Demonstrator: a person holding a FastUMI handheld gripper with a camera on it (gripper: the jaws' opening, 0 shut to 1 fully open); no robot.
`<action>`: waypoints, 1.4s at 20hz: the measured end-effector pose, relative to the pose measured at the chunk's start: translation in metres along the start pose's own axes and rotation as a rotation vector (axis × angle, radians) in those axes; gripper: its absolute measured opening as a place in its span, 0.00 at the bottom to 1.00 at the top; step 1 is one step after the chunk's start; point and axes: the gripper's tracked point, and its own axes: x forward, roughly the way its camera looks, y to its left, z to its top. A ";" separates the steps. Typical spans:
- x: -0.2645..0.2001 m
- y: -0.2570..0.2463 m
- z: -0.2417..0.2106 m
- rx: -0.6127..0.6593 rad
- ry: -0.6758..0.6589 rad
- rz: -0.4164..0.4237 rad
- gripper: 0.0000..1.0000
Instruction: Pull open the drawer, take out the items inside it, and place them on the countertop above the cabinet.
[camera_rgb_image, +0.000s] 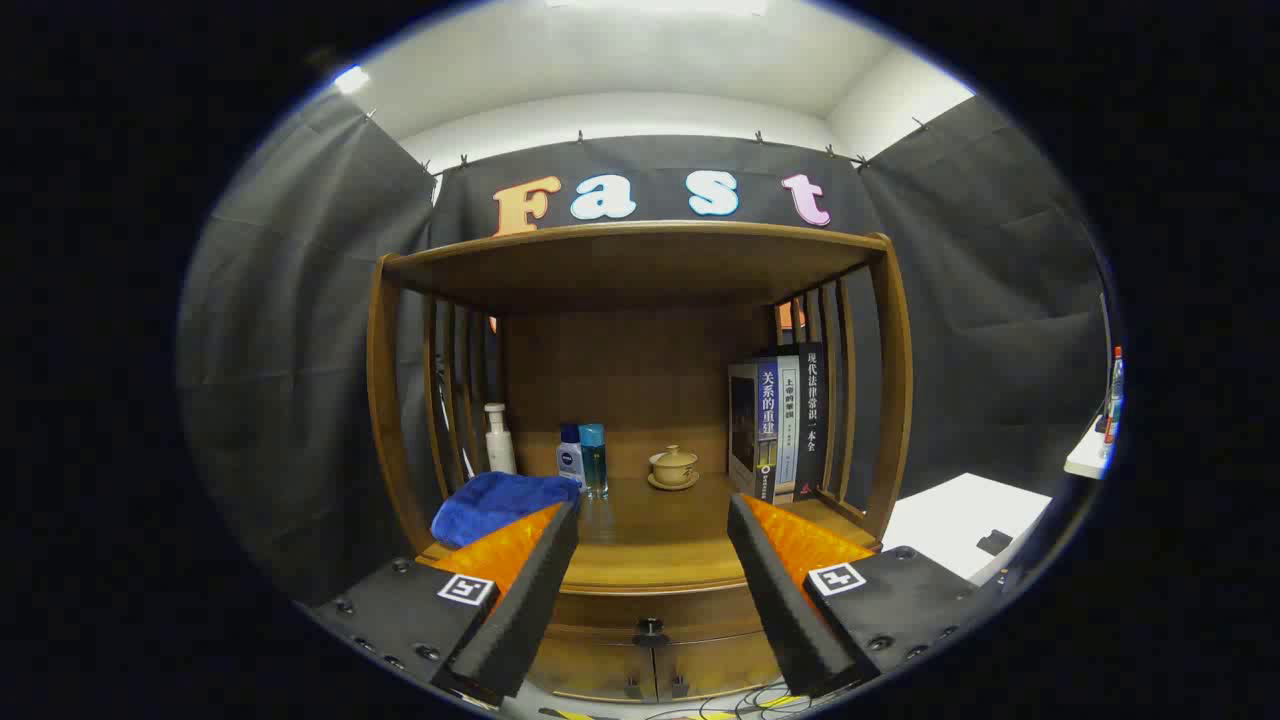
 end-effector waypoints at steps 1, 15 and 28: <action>-0.001 0.000 0.001 -0.001 -0.001 -0.002 0.98; -0.003 -0.005 0.002 0.011 -0.013 -0.011 0.98; 0.024 -0.007 -0.061 0.026 0.009 -0.006 0.98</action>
